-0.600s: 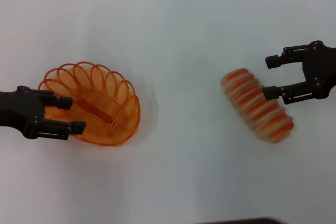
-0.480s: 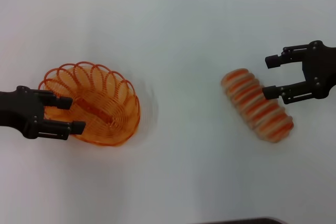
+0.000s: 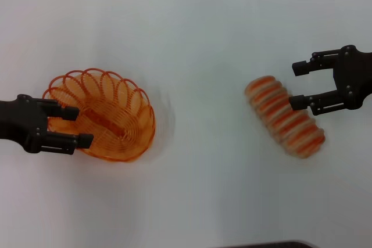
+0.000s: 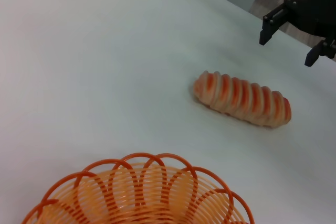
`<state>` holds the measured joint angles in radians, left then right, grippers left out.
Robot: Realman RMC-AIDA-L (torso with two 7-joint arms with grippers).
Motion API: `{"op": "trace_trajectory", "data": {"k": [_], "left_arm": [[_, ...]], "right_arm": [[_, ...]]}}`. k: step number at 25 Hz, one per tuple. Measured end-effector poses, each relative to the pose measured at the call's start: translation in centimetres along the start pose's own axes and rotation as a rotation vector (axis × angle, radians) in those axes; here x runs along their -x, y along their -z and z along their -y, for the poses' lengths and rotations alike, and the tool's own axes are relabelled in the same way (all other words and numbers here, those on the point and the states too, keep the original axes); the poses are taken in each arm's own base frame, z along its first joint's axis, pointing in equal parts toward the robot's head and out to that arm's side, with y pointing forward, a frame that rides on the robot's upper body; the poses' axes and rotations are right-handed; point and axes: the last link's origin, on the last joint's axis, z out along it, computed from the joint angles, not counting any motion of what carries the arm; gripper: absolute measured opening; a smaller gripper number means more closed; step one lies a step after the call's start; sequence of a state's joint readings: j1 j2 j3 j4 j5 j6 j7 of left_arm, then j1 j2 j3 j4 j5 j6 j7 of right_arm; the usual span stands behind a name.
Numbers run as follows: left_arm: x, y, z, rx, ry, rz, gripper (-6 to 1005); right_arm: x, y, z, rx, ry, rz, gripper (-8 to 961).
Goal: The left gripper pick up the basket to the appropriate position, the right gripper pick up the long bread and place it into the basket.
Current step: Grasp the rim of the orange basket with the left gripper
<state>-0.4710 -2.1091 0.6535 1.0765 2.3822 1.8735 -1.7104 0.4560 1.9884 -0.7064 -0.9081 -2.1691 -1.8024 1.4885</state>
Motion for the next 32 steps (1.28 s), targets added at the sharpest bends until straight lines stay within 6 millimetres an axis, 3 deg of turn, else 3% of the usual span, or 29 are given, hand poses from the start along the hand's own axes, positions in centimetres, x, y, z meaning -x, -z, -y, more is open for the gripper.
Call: {"op": "trace_trajectory", "data": {"k": [8,18,32], "left_arm": [[-0.8,0.5,0.8,-0.051,0.046,-0.011,781],[-4.5,2.5,2.6,-0.167,0.192,0.003,781],[-9.6,2.1,4.7,-0.384,0.32,0.291,780]], "right_arm": [[0.1,-0.2,0.0,0.003,0.001,0.002,823],[0.2,-0.3,0.3,-0.015,0.012,0.001,823],[0.8,-1.3,0.9,-0.03,0.065,-0.023,823]]}}
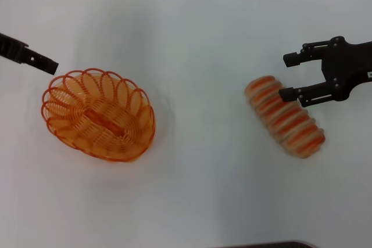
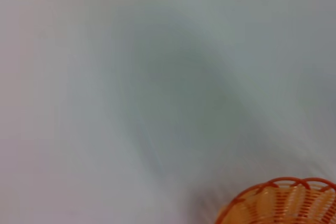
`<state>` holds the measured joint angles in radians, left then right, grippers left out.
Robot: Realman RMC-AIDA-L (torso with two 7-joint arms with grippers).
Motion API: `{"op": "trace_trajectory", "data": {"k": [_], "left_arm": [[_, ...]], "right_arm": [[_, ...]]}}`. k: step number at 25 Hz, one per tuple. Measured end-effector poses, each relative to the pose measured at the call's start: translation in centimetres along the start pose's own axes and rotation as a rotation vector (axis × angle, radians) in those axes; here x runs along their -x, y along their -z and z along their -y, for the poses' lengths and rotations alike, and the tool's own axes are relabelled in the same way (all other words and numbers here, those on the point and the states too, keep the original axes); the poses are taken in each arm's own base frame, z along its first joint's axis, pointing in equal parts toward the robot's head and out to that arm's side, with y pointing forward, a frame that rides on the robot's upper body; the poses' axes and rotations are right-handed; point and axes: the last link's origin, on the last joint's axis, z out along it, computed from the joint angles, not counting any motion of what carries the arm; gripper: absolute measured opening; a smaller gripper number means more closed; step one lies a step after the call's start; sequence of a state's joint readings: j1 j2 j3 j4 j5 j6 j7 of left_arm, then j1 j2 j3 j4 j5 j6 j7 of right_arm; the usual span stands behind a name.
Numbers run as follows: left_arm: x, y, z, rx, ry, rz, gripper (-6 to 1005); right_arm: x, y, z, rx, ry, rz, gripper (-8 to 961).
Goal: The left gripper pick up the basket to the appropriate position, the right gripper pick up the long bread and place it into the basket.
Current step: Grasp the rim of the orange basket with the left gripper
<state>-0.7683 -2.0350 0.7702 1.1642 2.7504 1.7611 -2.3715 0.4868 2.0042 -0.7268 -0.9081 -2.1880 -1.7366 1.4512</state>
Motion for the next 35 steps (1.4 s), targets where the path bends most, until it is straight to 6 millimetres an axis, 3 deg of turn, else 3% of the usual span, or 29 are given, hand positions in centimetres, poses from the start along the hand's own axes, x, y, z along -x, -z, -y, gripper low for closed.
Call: {"op": "trace_trajectory", "data": {"k": [7,22,35], "left_arm": [[-0.5,-0.7,-0.5,-0.021,0.029,0.032,780],[0.8,-5.1,-0.3,-0.058,0.057,0.11,779],[0.9,-5.6,-0.3,-0.063,0.049,0.115,778]], "right_arm": [[0.0,-0.3,0.1,-0.007,0.021,-0.003,823],[0.2,-0.8,0.3,-0.01,0.047,-0.018,822],[0.2,-0.8,0.4,-0.011,0.048,-0.018,822]]}}
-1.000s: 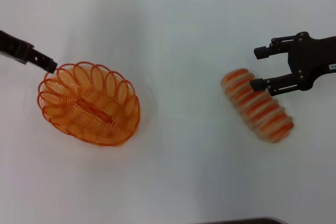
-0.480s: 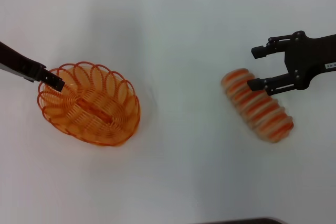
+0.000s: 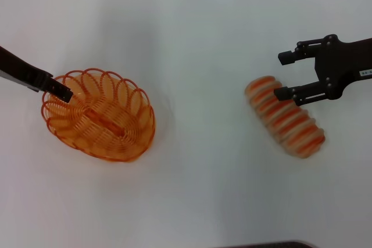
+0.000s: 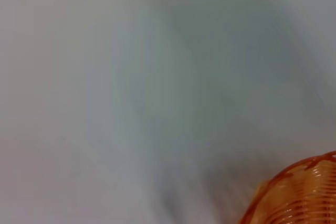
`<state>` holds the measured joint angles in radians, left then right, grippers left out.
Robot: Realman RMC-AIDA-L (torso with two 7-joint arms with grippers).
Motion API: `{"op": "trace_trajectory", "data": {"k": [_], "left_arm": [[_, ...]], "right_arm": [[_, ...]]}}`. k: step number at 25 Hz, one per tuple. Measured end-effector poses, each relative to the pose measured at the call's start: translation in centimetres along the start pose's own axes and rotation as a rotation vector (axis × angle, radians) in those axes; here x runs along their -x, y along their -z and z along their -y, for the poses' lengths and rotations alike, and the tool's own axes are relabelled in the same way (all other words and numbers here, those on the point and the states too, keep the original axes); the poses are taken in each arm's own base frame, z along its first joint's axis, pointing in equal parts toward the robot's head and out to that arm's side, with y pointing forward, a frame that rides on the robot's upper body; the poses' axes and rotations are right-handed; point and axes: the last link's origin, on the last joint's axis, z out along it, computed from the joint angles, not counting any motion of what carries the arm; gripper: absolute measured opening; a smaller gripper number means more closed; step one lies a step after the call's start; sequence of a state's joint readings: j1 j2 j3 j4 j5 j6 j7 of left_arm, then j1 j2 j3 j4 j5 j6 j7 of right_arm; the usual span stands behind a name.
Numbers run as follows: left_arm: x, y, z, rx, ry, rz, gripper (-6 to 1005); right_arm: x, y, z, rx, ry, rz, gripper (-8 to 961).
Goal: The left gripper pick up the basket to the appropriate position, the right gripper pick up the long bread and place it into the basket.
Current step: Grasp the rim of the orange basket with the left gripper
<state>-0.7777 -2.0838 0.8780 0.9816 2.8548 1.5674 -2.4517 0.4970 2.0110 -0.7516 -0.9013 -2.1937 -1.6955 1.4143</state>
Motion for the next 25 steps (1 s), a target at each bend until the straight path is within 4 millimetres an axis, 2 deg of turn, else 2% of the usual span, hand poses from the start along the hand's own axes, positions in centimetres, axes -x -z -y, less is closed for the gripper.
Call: {"op": "trace_trajectory", "data": {"k": [7,13,23,25], "left_arm": [[-0.04,-0.25,-0.07,-0.003,-0.004,0.002,778],[0.05,-0.84,-0.19,0.003,-0.004,0.012,668],[-0.21,-0.83,-0.09,-0.007,-0.003,0.0,439],[-0.2,-0.83,-0.1,-0.007,-0.003,0.001,286]], "right_arm": [[-0.18,-0.01,0.11,-0.007,-0.002,-0.011,822],[-0.18,-0.07,0.15,-0.009,-0.001,-0.014,822],[-0.13,-0.1,0.22,-0.012,0.0,-0.014,821],[-0.15,-0.09,0.22,-0.013,0.0,-0.015,821]]}}
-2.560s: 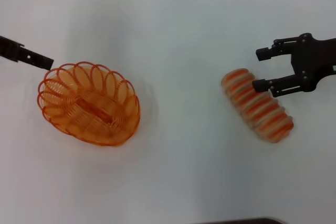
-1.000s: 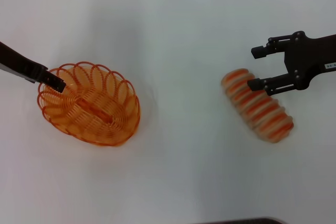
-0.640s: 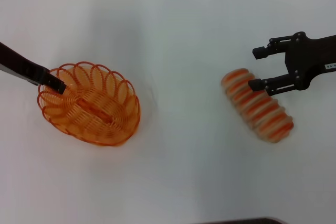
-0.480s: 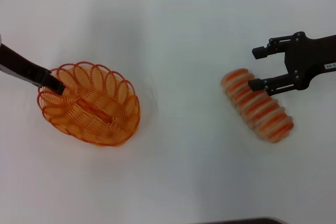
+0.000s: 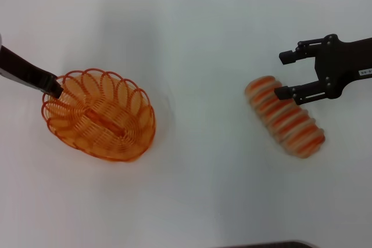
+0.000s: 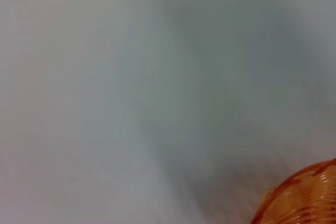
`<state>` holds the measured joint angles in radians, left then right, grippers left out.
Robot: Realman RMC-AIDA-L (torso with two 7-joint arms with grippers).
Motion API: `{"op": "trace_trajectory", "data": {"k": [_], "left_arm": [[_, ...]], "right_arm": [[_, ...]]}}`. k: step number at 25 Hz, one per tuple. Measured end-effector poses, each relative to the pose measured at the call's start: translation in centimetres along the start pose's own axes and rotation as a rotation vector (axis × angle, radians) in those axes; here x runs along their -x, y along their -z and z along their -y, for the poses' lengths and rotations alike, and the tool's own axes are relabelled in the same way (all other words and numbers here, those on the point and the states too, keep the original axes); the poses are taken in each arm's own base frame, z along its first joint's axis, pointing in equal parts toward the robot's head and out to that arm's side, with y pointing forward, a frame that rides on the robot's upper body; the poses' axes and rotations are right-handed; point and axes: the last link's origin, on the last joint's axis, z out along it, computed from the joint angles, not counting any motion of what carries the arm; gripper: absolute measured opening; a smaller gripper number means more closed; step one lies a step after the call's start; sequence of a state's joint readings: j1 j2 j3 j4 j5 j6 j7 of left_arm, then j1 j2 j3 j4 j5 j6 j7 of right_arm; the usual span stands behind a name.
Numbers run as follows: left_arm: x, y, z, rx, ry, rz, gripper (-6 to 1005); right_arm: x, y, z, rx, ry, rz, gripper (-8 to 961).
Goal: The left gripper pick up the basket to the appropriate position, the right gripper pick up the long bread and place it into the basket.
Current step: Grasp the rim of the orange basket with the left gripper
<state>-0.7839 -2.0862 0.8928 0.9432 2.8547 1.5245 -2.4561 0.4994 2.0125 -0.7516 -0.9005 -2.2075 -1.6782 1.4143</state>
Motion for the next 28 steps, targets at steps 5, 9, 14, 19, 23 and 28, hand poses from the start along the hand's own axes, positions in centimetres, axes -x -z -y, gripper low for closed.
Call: {"op": "trace_trajectory", "data": {"k": [5,9,14,19,23,28], "left_arm": [[0.0,0.1,0.0,0.001,-0.001,0.0,127],[-0.1,0.2,0.0,0.0,0.003,-0.005,84],[-0.1,0.5,0.2,-0.003,0.013,-0.023,81],[-0.3,1.4,0.1,0.002,0.045,-0.037,77],[-0.7,2.4,0.2,-0.001,0.112,-0.072,74],[-1.1,3.4,0.0,0.054,0.211,-0.137,70]], "right_arm": [[0.0,0.0,0.0,-0.003,0.001,0.0,821],[0.0,0.0,0.1,-0.003,0.001,0.0,821],[0.1,-0.1,0.0,-0.006,-0.003,0.01,821],[0.0,0.0,0.0,-0.009,-0.004,0.01,821],[0.0,0.0,0.1,-0.012,0.01,0.008,821],[0.0,0.0,0.1,-0.013,0.029,0.008,821]]}}
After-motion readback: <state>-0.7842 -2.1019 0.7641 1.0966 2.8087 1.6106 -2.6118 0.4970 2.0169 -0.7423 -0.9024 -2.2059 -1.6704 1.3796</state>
